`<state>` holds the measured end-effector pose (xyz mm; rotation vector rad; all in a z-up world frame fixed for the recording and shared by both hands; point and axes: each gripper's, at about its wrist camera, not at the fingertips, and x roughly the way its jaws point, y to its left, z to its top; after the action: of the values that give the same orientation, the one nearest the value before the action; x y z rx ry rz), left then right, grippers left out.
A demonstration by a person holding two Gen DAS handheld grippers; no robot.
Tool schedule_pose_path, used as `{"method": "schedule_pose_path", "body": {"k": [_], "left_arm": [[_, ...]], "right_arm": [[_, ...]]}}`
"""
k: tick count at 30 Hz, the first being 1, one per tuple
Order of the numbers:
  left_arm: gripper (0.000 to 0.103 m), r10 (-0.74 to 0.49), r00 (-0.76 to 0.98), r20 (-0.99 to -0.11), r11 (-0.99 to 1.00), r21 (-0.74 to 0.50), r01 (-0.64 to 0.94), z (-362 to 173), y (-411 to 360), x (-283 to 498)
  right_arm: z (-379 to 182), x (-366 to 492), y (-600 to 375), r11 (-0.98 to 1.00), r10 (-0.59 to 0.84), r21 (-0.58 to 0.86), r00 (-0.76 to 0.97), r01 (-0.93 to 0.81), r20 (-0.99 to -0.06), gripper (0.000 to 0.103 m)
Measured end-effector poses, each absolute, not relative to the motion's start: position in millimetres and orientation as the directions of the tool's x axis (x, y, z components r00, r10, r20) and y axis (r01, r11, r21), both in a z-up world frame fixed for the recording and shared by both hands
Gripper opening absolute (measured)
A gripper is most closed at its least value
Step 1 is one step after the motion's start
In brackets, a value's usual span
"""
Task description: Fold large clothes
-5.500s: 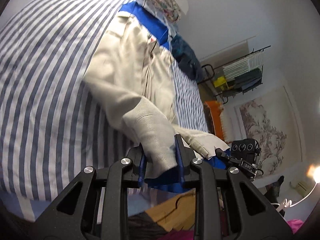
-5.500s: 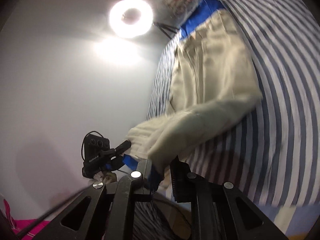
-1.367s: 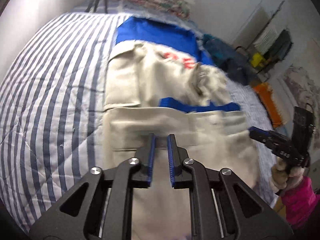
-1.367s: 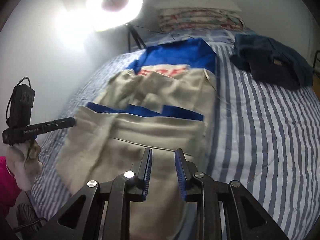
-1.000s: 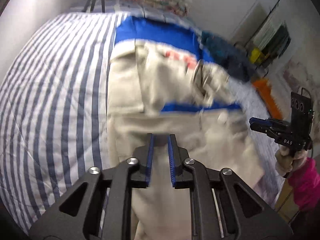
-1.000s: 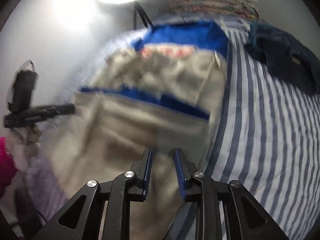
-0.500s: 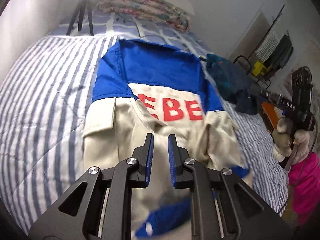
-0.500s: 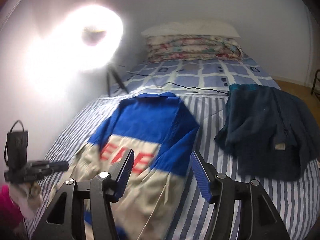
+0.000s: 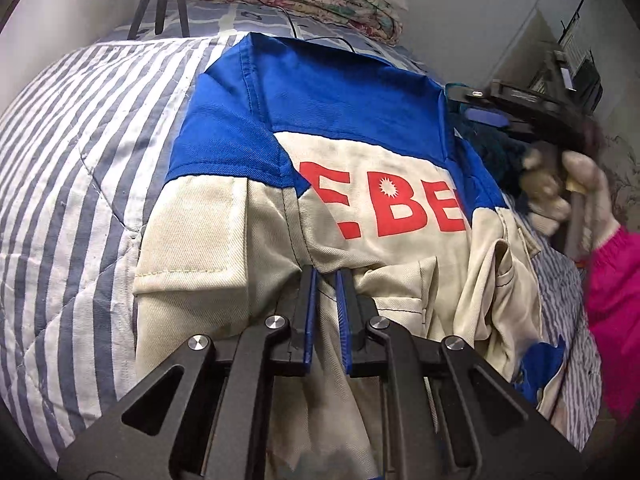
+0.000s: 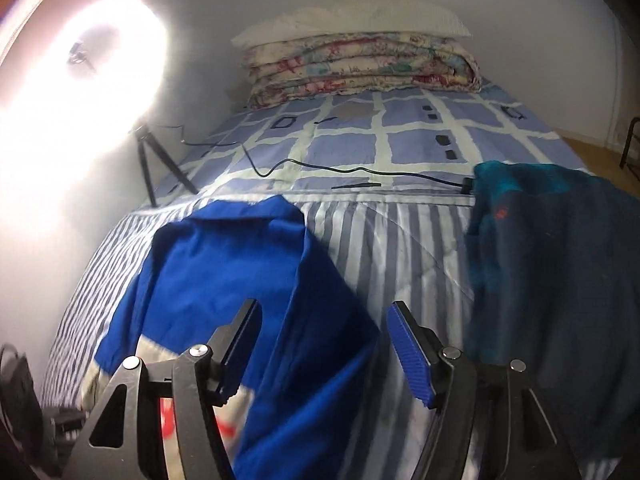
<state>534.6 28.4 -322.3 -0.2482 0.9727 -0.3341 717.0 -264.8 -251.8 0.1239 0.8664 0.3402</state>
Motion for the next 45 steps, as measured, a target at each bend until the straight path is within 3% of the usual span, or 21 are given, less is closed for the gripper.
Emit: {"method": "schedule_pose_path", "body": {"k": [7,15,17,20,32,38,45], "left_arm": [[0.012,-0.409,0.520,-0.750,0.909,-0.384,0.161,-323.7,33.1,534.8],[0.012,-0.410,0.524,-0.746,0.908,-0.387,0.160,-324.3,32.6,534.3],[0.012,-0.410,0.525,-0.746,0.908,-0.387,0.161,-324.1,32.4,533.3],[0.011,-0.410,0.525,-0.745,0.908,-0.387,0.161,-324.0,32.2,533.4],[0.011,-0.407,0.561,-0.721,0.902,-0.416,0.119,-307.2,45.5,523.6],[0.012,-0.409,0.711,-0.572,0.835,-0.548,0.040,-242.2,96.3,472.1],[0.012,-0.393,0.774,-0.497,0.791,-0.612,0.009,-194.2,145.2,427.4]], "right_arm": [[-264.3,758.2,-242.2,0.947,0.313,0.209,0.570,-0.242,-0.760,0.068],[-274.1,791.4,-193.3,0.944,0.193,0.015,0.511,-0.331,-0.838,0.068],[-281.4,791.8,-192.1,0.938,0.217,0.047,0.476,-0.343,-0.852,0.023],[-271.9,776.3,-192.5,0.934,0.230,0.036,0.523,-0.355,-0.821,0.004],[-161.7,668.7,-192.1,0.922,0.287,-0.010,0.700,-0.386,-0.654,0.000],[-108.5,581.6,-181.3,0.874,0.358,-0.073,0.738,-0.481,-0.572,0.000],[-91.8,458.1,-177.6,0.805,0.433,-0.141,0.733,-0.576,-0.524,0.000]]}}
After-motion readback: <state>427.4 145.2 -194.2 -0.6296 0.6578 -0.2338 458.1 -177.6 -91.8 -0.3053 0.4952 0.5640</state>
